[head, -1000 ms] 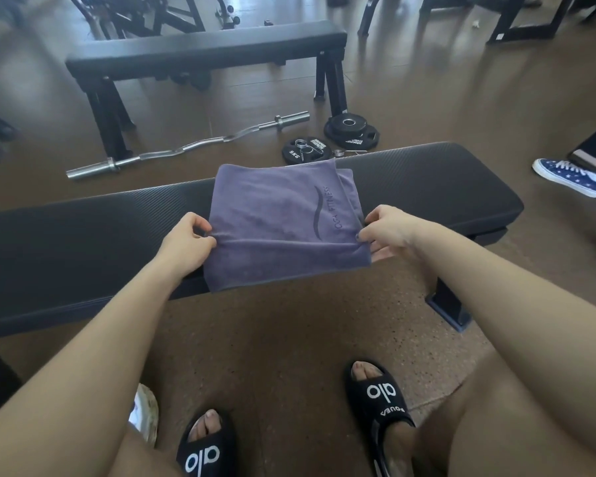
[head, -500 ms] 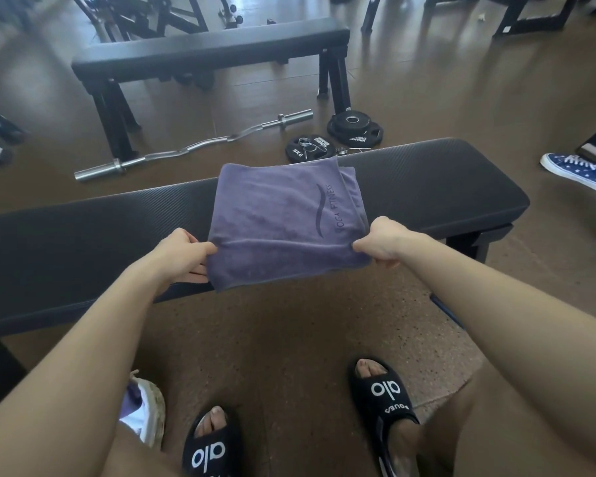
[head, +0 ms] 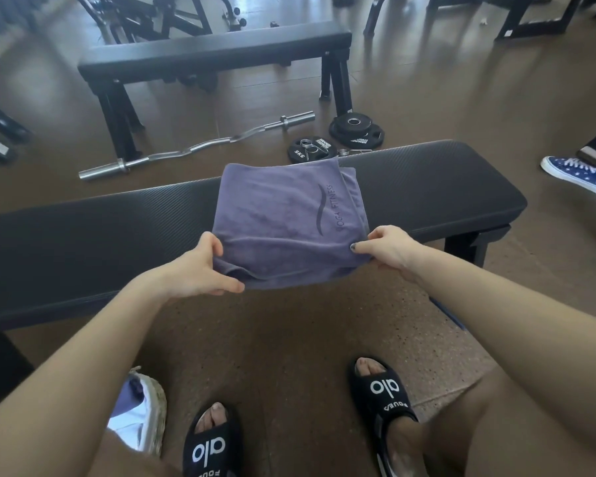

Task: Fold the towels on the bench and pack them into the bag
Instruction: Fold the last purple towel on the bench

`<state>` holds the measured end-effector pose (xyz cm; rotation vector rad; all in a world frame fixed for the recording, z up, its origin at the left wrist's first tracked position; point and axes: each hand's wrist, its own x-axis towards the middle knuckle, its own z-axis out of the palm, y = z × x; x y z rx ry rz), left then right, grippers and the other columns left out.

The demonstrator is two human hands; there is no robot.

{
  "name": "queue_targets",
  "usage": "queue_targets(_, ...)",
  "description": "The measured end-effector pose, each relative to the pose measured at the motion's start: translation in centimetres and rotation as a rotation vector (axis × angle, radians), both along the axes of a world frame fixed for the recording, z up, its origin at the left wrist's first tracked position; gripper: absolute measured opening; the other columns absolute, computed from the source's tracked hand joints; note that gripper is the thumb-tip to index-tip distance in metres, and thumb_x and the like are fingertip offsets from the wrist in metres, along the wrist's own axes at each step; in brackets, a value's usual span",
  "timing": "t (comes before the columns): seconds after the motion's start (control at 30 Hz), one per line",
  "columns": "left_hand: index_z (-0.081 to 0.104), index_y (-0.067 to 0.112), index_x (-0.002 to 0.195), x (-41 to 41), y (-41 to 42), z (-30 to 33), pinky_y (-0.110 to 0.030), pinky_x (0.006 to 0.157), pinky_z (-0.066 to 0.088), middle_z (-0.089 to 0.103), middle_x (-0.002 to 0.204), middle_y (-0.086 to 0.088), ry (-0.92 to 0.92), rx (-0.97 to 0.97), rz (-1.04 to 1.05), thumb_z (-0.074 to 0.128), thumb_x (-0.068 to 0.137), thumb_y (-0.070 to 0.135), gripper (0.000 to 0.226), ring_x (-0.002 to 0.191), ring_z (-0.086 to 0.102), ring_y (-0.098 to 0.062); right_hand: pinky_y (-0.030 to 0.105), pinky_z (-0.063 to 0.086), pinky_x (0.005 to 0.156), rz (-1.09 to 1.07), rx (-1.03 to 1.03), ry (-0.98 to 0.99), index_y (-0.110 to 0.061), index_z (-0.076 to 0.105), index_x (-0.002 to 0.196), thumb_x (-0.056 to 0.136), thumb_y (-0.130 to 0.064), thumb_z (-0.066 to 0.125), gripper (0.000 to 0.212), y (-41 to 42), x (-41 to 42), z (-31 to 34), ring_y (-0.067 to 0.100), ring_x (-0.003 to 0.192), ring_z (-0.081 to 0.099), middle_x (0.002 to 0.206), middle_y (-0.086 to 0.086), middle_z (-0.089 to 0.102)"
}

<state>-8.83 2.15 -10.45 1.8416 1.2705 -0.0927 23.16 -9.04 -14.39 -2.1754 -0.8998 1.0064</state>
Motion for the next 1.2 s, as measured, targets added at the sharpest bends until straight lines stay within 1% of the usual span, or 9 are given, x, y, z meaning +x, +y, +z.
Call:
queue_targets(0.13, 0.041, 0.02, 0.099, -0.1, -0.2, -0.9, -0.038, 0.065, 0.054, 0.064, 0.096, -0.01, 0.053, 0.195, -0.084, 0.077, 0.083, 0.016, 0.039, 0.078, 0.067, -0.023, 0.033, 0.045, 0.073, 0.003, -0.003, 0.035, -0.004, 0.073, 0.101, 0.087, -0.033, 0.071, 0.032, -0.5, -0.2, -0.6, 0.02, 0.08, 0.056, 0.095, 0.009, 0.067)
queue_targets(0.27, 0.052, 0.011, 0.093, -1.2, 0.4, -1.3, -0.033, 0.069, 0.052, 0.065, 0.088, -0.01, -0.041, 0.171, 0.038, 0.069, 0.087, 0.005, 0.019, 0.07, 0.067, -0.017, 0.042, 0.051, 0.095, -0.014, -0.019, 0.111, -0.009, 0.074, 0.106, 0.087, -0.033, 0.069, 0.031, -1.1, -0.2, -0.8, 0.028, 0.104, 0.064, 0.113, 0.008, 0.07)
queue_targets(0.4, 0.054, 0.008, 0.092, -1.9, 0.7, -1.6, -0.041, 0.083, 0.06, 0.067, 0.09, -0.014, -0.117, 0.13, 0.083, 0.067, 0.089, 0.001, 0.015, 0.079, 0.067, -0.021, 0.045, 0.052, 0.101, -0.029, -0.002, 0.203, -0.013, 0.075, 0.105, 0.084, -0.032, 0.072, 0.029, -1.5, 0.3, -0.9, 0.026, 0.105, 0.067, 0.113, 0.006, 0.072)
queue_targets(0.63, 0.054, 0.007, 0.087, -1.7, 0.9, -1.5, -0.028, 0.077, 0.063, 0.067, 0.095, -0.017, -0.239, 0.033, 0.241, 0.061, 0.091, -0.009, 0.017, 0.086, 0.072, -0.023, 0.042, 0.063, 0.076, -0.178, 0.002, 0.504, -0.003, 0.063, 0.117, 0.089, -0.004, 0.068, 0.029, -1.8, -0.7, -1.0, 0.032, 0.103, 0.07, 0.121, 0.013, 0.064)
queue_targets(0.73, 0.056, 0.007, 0.086, -1.8, 0.9, -1.7, -0.031, 0.082, 0.063, 0.068, 0.093, -0.016, -0.246, 0.036, 0.271, 0.061, 0.09, -0.009, 0.017, 0.085, 0.071, -0.022, 0.038, 0.062, 0.075, -0.211, -0.004, 0.554, -0.004, 0.06, 0.121, 0.087, -0.001, 0.068, 0.035, -1.6, -0.9, -0.8, 0.029, 0.106, 0.068, 0.124, 0.012, 0.063)
queue_targets(0.83, 0.056, 0.008, 0.084, -1.9, 1.0, -1.8, -0.038, 0.088, 0.061, 0.068, 0.091, -0.015, -0.243, 0.029, 0.256, 0.061, 0.089, -0.009, 0.018, 0.086, 0.072, -0.023, 0.033, 0.06, 0.074, -0.192, -0.03, 0.531, -0.002, 0.061, 0.121, 0.085, 0.002, 0.067, 0.036, -1.7, -1.0, -0.5, 0.027, 0.105, 0.067, 0.123, 0.012, 0.065)
queue_targets(0.97, 0.056, 0.007, 0.083, -2.0, 1.1, -1.7, -0.038, 0.089, 0.061, 0.066, 0.09, -0.015, -0.261, 0.009, 0.241, 0.06, 0.089, -0.011, 0.02, 0.086, 0.069, -0.022, 0.02, 0.051, 0.047, -0.201, -0.031, 0.448, 0.001, 0.065, 0.102, 0.084, 0.006, 0.064, 0.019, -1.7, -1.1, 0.2, 0.021, 0.078, 0.064, 0.101, 0.012, 0.065)
queue_targets(1.03, 0.056, 0.006, 0.084, -2.2, 1.1, -1.7, -0.035, 0.087, 0.061, 0.064, 0.092, -0.017, -0.274, 0.002, 0.247, 0.059, 0.089, -0.013, 0.02, 0.086, 0.068, -0.022, 0.016, 0.045, 0.04, -0.223, -0.036, 0.393, 0.004, 0.064, 0.105, 0.083, 0.006, 0.065, 0.022, -1.6, -1.0, 0.5, 0.021, 0.071, 0.061, 0.094, 0.012, 0.061)
queue_targets(1.2, 0.059, 0.005, 0.089, -2.5, 1.4, -1.7, -0.032, 0.083, 0.061, 0.067, 0.102, -0.019, -0.243, -0.011, 0.224, 0.059, 0.09, -0.013, 0.017, 0.093, 0.068, -0.025, 0.021, 0.046, 0.045, -0.238, -0.066, 0.293, 0.005, 0.068, 0.092, 0.074, 0.005, 0.07, 0.018, -1.2, -0.8, 0.4, 0.023, 0.066, 0.063, 0.086, 0.013, 0.063)
